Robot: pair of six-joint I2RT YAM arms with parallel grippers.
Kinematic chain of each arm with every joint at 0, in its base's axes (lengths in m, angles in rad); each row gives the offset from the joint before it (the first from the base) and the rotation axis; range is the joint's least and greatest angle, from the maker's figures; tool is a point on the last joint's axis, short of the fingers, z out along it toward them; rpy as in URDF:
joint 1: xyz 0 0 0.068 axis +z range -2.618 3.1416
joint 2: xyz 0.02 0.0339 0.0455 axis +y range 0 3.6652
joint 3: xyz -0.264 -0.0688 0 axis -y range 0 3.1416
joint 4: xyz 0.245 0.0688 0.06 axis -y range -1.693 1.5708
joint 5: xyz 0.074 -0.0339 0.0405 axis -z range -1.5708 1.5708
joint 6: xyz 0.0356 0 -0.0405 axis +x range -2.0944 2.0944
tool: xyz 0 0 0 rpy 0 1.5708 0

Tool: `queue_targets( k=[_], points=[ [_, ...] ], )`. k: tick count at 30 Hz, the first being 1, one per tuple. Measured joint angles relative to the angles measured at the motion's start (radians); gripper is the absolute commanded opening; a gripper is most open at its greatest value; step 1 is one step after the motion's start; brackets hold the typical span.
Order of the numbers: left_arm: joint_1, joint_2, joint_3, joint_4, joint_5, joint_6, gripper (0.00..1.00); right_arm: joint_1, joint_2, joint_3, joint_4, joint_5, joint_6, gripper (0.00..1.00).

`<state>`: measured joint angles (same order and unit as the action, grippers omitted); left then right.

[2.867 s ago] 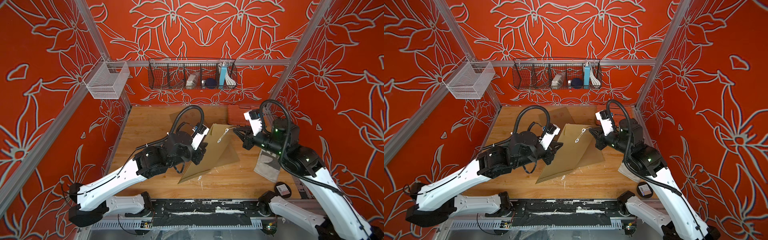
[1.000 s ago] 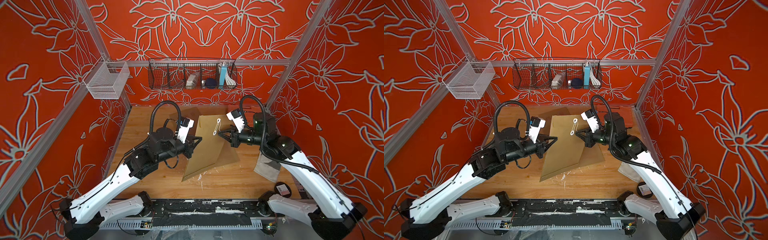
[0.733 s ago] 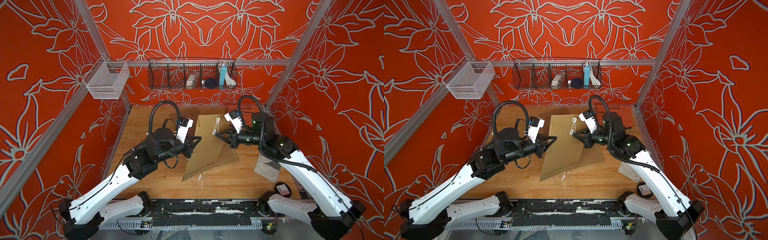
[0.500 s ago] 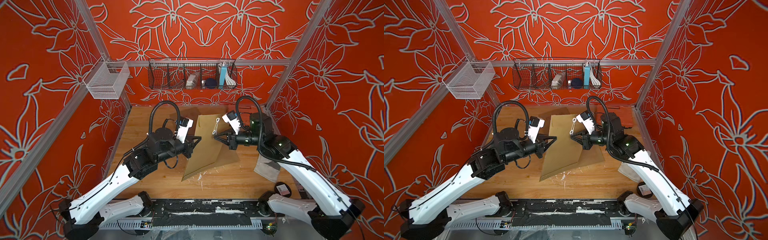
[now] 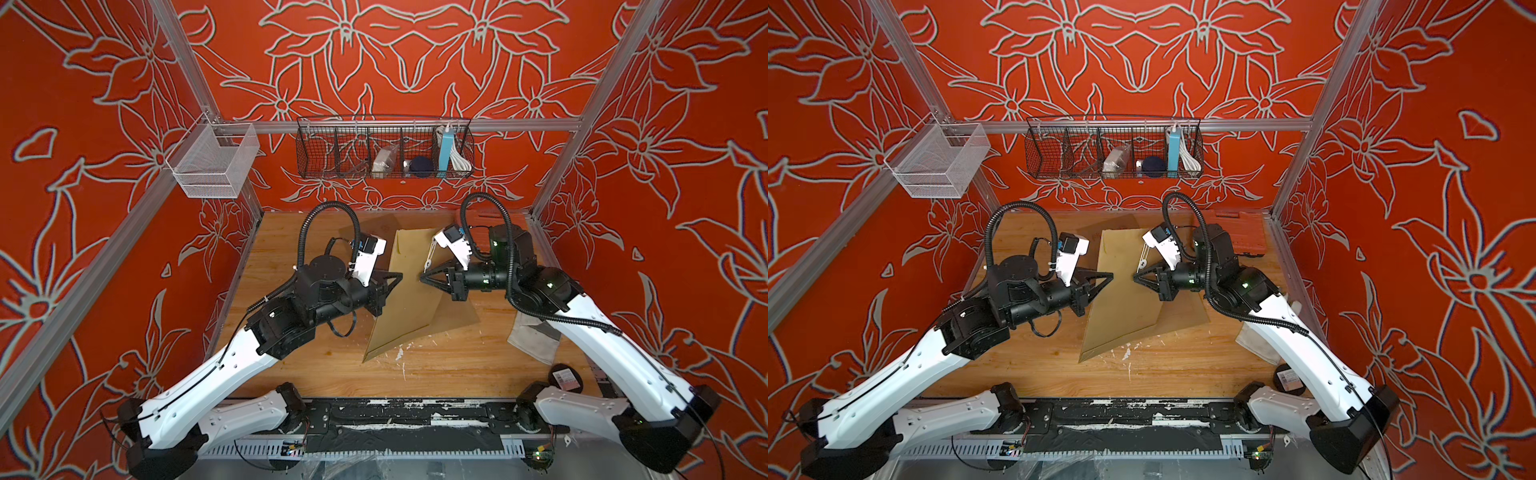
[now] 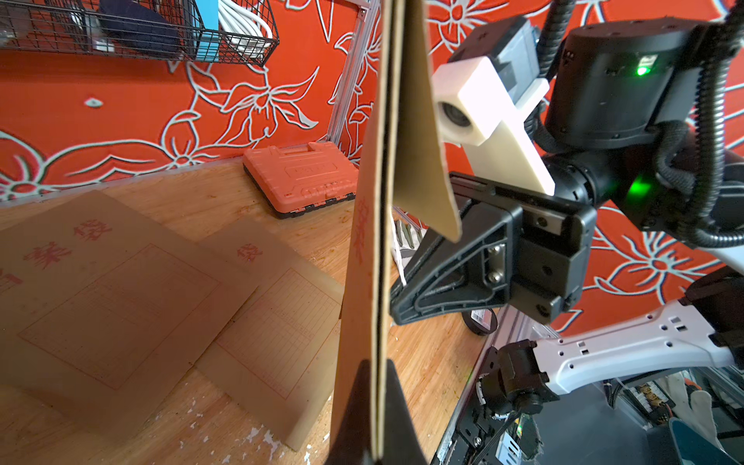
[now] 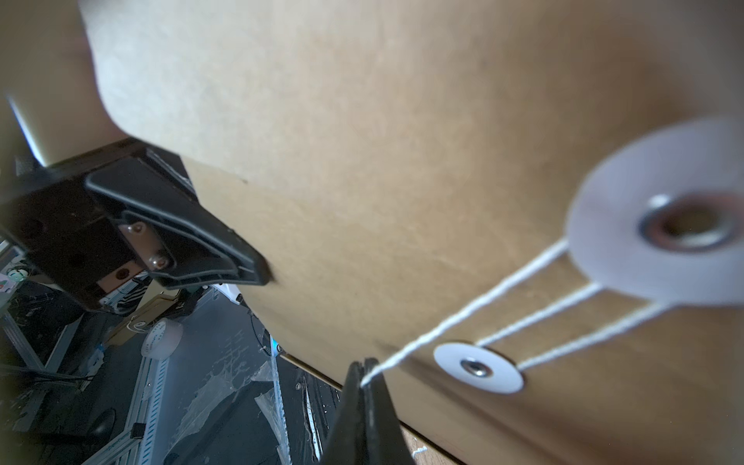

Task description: Open the file bag

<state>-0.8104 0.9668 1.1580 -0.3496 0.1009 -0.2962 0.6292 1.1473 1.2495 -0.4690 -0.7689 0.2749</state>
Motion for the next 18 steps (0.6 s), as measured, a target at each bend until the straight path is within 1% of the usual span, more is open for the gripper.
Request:
queue_targets(
  k=[5, 13, 18],
  points=[
    [0.000, 0.000, 0.000, -0.008, -0.019, 0.009, 0.00, 0.006, 0.011, 0.025, 0.005, 0.008, 0.000, 0.00],
    [0.000, 0.005, 0.000, -0.028, -0.070, 0.054, 0.00, 0.006, 0.031, 0.125, -0.086, 0.211, -0.055, 0.00],
    [0.000, 0.013, 0.000, -0.032, -0.082, 0.069, 0.00, 0.006, 0.032, 0.159, -0.110, 0.245, -0.074, 0.00]
  ],
)
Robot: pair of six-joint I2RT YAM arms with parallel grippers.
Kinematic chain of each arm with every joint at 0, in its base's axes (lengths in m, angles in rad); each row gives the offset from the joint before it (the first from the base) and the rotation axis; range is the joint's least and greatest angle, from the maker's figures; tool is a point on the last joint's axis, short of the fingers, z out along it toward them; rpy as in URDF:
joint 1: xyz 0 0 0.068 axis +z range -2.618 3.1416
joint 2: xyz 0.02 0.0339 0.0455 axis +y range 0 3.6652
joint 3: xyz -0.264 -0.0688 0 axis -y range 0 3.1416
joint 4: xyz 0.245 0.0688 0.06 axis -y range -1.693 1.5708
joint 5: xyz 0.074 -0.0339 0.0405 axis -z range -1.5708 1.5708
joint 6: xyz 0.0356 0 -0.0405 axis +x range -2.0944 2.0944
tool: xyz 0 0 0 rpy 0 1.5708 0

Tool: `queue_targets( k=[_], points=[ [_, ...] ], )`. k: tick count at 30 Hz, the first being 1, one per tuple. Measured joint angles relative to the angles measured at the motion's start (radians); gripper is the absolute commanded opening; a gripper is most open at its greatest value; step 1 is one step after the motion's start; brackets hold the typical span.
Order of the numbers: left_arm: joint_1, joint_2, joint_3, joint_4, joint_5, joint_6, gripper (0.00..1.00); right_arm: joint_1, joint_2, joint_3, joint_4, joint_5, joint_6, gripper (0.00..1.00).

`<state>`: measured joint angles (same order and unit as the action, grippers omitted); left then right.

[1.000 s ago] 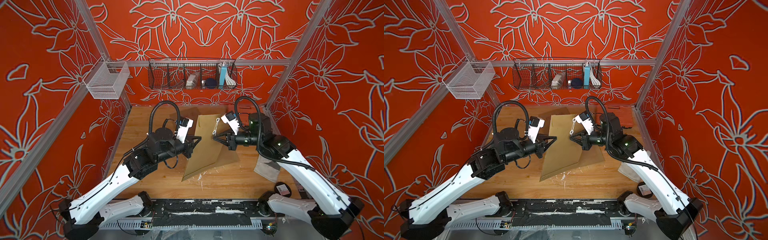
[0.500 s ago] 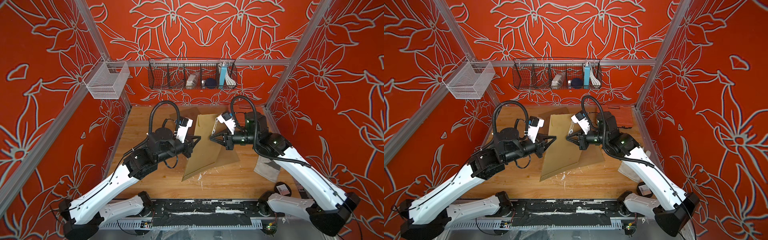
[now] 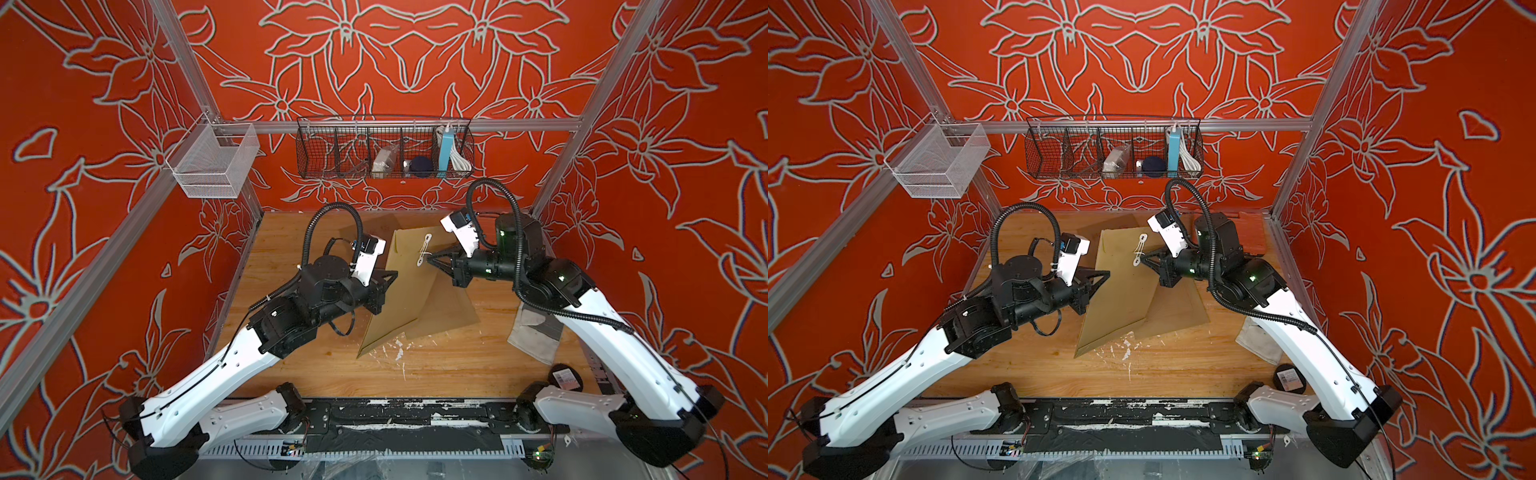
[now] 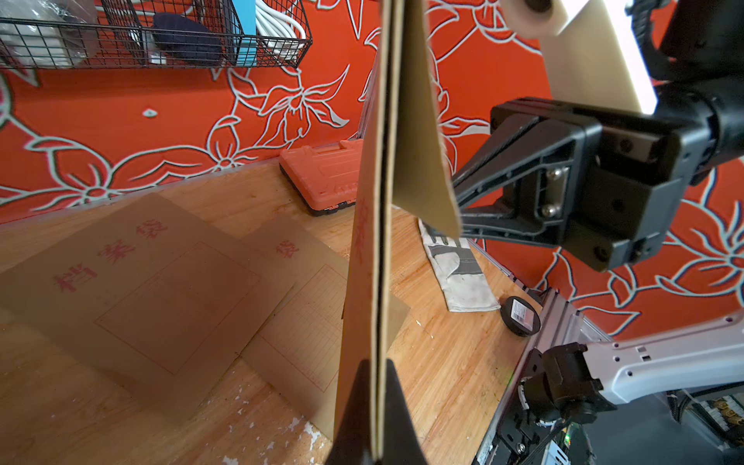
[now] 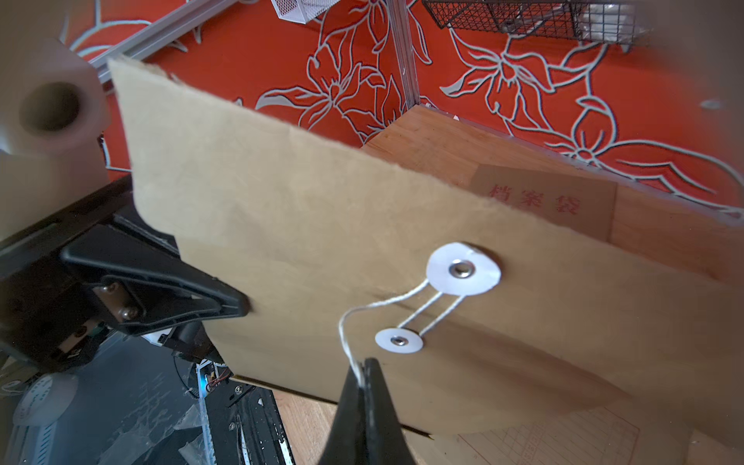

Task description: Open the file bag

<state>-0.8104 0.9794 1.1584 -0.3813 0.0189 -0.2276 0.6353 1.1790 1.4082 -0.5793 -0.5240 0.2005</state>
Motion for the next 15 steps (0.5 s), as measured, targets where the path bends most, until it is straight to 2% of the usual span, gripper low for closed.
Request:
queue_targets(
  k=[15],
  points=[
    [0.000, 0.055, 0.001, 0.008, 0.014, 0.022, 0.00, 0.000, 0.071, 0.174, -0.024, 0.000, -0.027, 0.00]
  ],
)
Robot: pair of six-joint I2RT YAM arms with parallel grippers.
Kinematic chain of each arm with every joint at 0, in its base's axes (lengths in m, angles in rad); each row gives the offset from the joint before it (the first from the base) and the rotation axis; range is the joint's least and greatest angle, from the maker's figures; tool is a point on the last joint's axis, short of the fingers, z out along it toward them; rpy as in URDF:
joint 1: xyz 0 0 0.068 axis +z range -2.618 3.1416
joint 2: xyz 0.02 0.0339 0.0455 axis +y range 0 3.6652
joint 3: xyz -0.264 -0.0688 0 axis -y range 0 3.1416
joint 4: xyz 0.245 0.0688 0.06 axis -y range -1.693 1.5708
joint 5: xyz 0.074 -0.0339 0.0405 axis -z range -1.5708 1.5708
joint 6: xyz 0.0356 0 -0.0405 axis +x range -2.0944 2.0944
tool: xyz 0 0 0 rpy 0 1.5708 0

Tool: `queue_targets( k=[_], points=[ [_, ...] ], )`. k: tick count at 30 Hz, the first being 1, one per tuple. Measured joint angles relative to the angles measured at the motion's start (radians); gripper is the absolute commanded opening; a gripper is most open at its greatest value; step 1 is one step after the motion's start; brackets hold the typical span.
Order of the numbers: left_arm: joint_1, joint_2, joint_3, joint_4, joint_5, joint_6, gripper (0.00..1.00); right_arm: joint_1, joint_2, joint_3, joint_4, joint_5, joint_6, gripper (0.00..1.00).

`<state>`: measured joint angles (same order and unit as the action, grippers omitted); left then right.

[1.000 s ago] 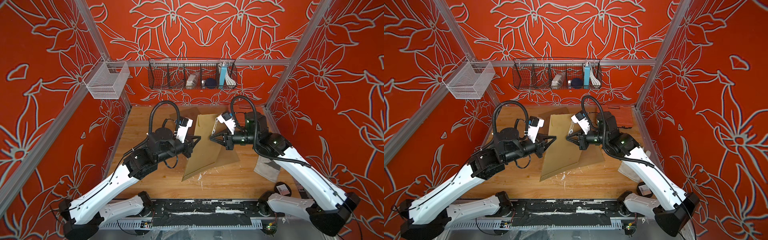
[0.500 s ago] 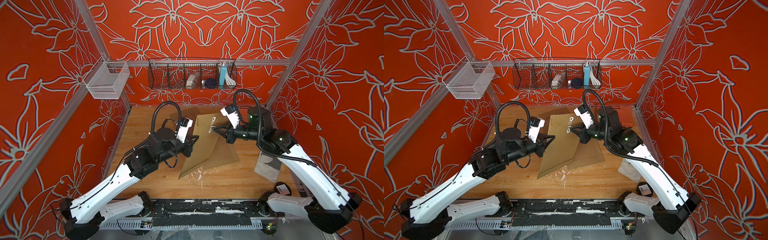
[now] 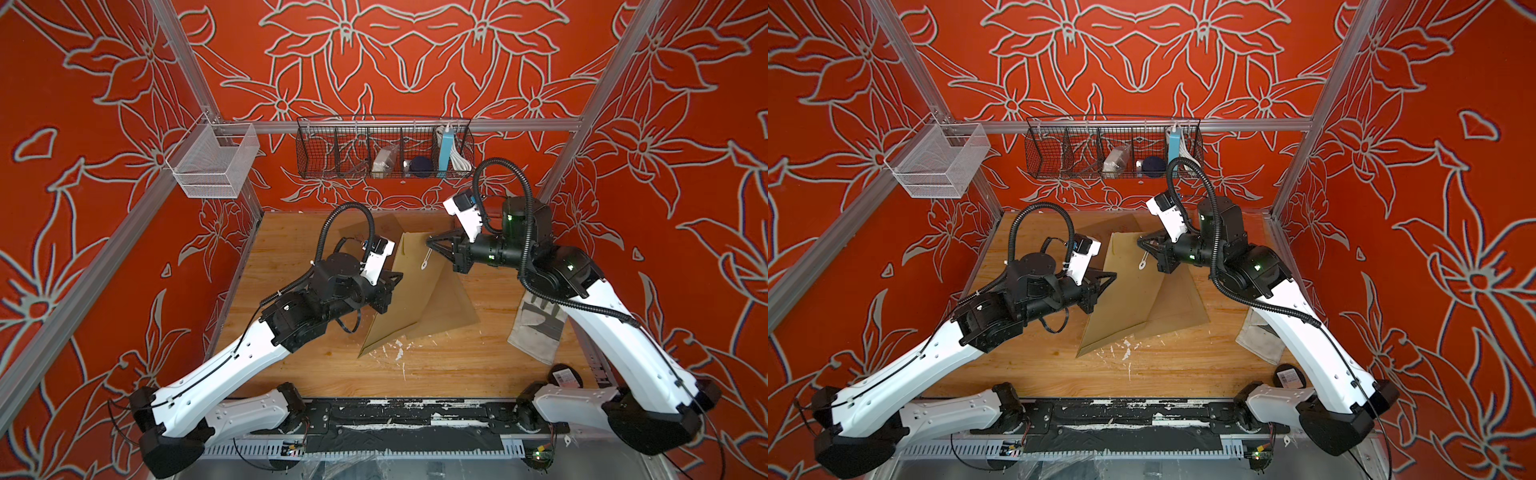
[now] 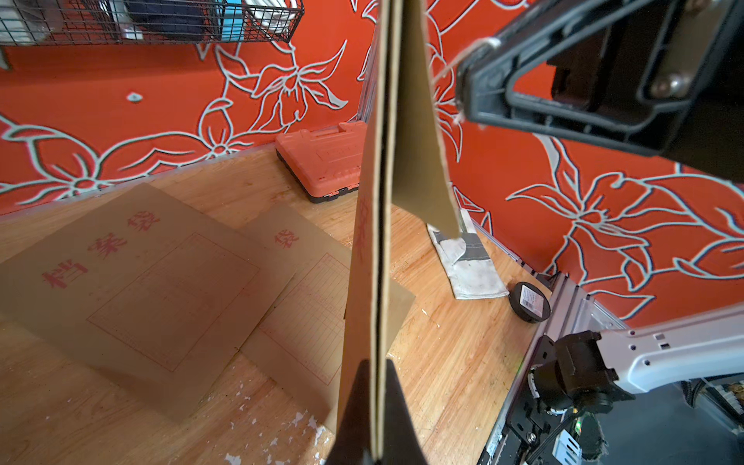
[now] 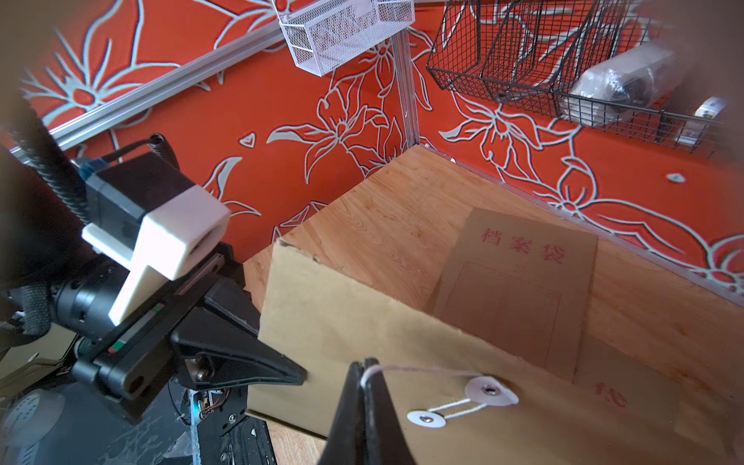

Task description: Open the file bag

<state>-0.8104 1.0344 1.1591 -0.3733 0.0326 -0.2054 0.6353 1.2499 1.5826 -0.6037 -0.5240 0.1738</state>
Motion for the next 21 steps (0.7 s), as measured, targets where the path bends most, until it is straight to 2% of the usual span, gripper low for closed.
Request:
queue_targets(
  k=[12, 21],
  points=[
    [0.000, -0.005, -0.010, 0.002, 0.013, 0.000, 0.00, 0.000, 0.006, 0.043, -0.052, 0.084, -0.071, 0.00],
    [0.000, -0.016, -0.029, 0.013, 0.071, 0.008, 0.00, 0.000, -0.047, -0.005, -0.039, 0.214, -0.114, 0.00]
  ],
)
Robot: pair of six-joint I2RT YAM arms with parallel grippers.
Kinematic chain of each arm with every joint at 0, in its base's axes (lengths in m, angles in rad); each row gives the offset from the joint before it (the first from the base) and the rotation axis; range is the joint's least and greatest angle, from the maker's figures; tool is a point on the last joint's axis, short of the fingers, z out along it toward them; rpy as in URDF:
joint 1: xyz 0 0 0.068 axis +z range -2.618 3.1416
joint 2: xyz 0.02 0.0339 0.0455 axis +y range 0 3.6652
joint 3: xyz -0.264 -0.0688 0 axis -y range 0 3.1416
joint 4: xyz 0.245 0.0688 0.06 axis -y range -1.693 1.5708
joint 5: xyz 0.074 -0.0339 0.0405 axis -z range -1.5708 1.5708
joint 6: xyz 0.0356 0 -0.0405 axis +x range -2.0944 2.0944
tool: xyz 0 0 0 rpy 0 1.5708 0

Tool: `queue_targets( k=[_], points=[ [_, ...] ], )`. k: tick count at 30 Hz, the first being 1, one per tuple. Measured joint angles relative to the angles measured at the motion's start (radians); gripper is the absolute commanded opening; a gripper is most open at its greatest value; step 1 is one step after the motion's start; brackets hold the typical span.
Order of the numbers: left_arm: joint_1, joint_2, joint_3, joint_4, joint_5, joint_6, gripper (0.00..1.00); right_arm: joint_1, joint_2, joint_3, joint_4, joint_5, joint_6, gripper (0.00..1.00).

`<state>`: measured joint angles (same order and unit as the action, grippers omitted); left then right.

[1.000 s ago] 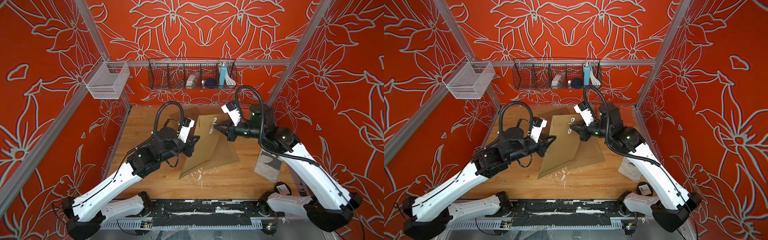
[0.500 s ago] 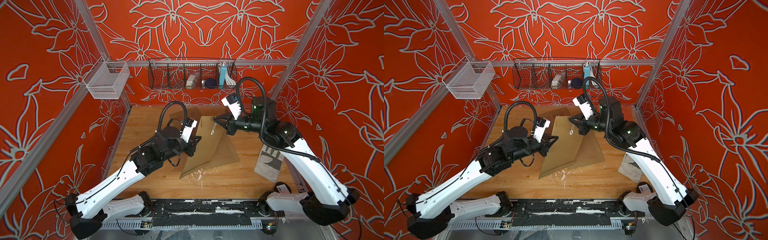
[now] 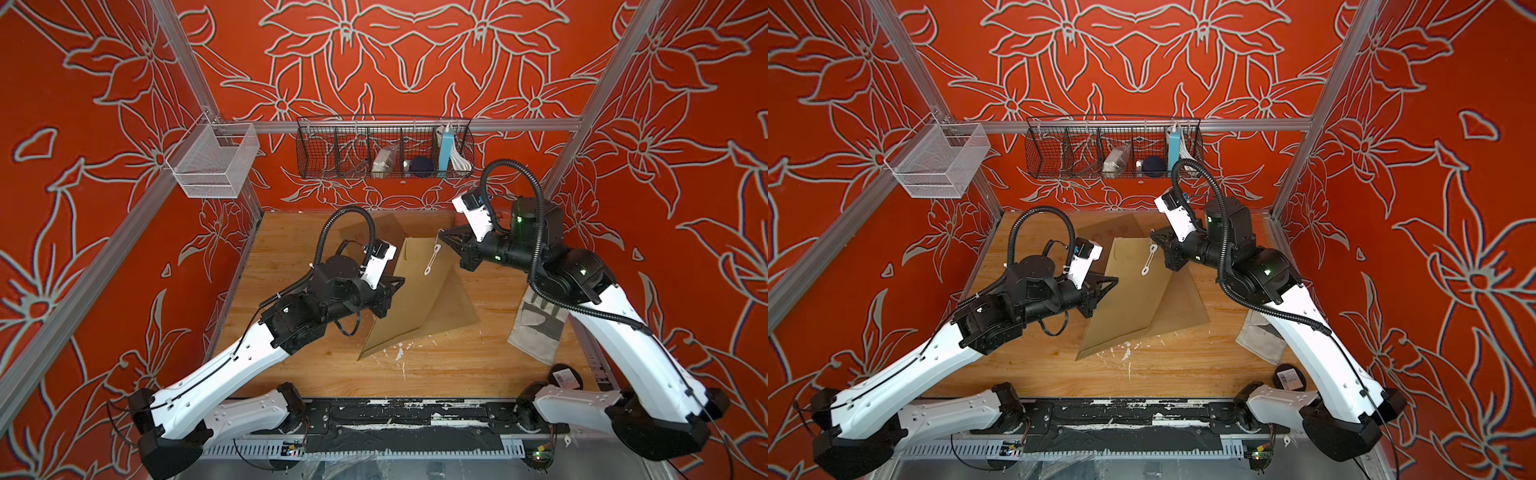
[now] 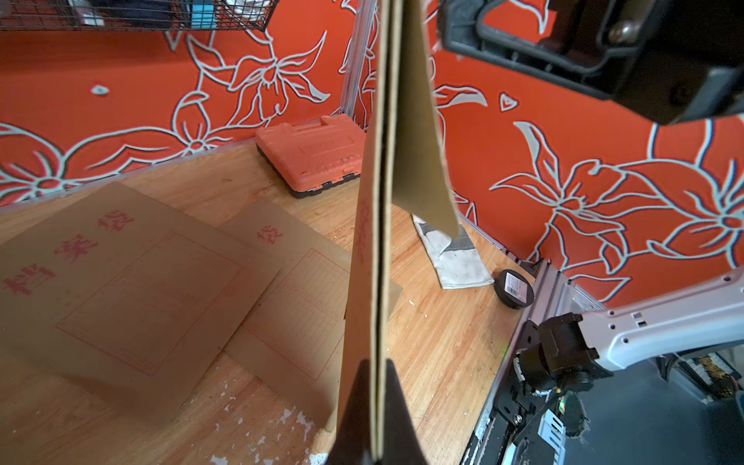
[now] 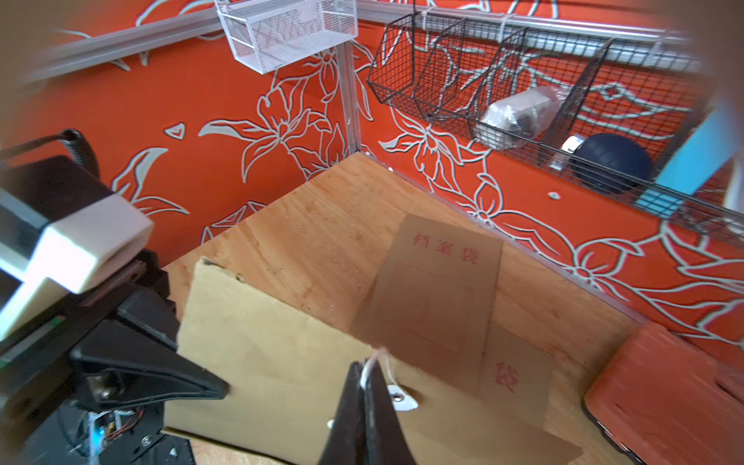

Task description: Open the file bag

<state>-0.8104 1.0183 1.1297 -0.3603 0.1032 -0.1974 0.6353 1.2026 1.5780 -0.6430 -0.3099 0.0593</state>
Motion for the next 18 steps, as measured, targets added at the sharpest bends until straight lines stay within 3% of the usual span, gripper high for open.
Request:
queue_targets(
  k=[18],
  points=[
    [0.014, 0.000, 0.000, 0.013, 0.087, -0.005, 0.00, 0.000, -0.085, -0.107, 0.020, 0.214, -0.055, 0.00]
  ],
)
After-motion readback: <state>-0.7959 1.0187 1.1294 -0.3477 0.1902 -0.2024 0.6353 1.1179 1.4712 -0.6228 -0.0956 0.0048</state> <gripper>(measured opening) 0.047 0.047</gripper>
